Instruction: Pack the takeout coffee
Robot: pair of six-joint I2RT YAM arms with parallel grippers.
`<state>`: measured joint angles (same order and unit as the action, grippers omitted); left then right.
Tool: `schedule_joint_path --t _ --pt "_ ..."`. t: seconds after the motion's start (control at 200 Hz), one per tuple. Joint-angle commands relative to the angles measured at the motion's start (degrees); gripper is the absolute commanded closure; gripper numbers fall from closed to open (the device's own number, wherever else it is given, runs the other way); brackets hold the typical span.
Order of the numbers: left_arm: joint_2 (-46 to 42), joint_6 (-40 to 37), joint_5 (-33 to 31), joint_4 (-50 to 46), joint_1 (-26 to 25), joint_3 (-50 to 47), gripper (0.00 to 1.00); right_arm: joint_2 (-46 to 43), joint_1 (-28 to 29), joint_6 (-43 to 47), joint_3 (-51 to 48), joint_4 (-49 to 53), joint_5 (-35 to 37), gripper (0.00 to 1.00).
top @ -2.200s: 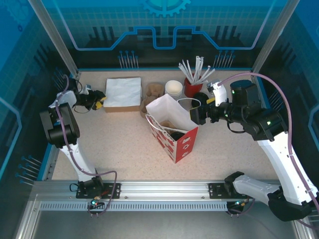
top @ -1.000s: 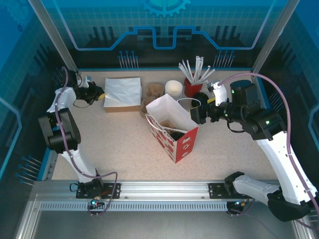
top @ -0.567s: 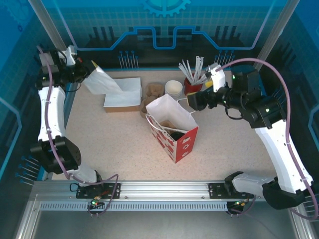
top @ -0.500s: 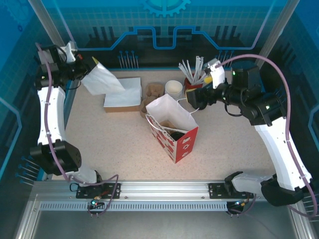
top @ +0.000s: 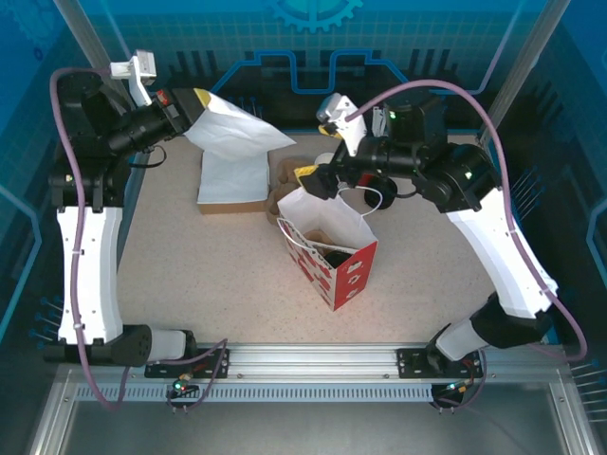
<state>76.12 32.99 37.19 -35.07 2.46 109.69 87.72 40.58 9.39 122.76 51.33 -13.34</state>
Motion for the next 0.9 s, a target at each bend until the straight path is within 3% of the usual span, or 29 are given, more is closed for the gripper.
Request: schedule_joint_path --t 0.0,0.21,0.445,0.665,0.895 --pt "-1.27 3.88 -0.11 1.48 -2.10 1.48 1.00 3.97 0.95 2.53 6.99 1.70 -0.33 0.00" --pt "-2.01 5.06 -0.01 1.94 -5.42 1.59 1.00 13.05 4.14 3.50 19.46 6.25 -1.33 0.00" --pt "-2.11 6.48 1.99 3.16 -6.19 1.80 1.00 18.70 4.55 4.04 24.04 5.23 -0.35 0.00" --pt "-2.46 7.06 3.71 3.50 -6.55 1.84 1.00 20.93 4.59 4.15 25.33 3.83 0.70 0.09" --pt "-2.46 8.15 5.30 4.37 -6.77 2.54 1.00 22.99 4.33 3.86 27.19 2.97 -0.19 0.42"
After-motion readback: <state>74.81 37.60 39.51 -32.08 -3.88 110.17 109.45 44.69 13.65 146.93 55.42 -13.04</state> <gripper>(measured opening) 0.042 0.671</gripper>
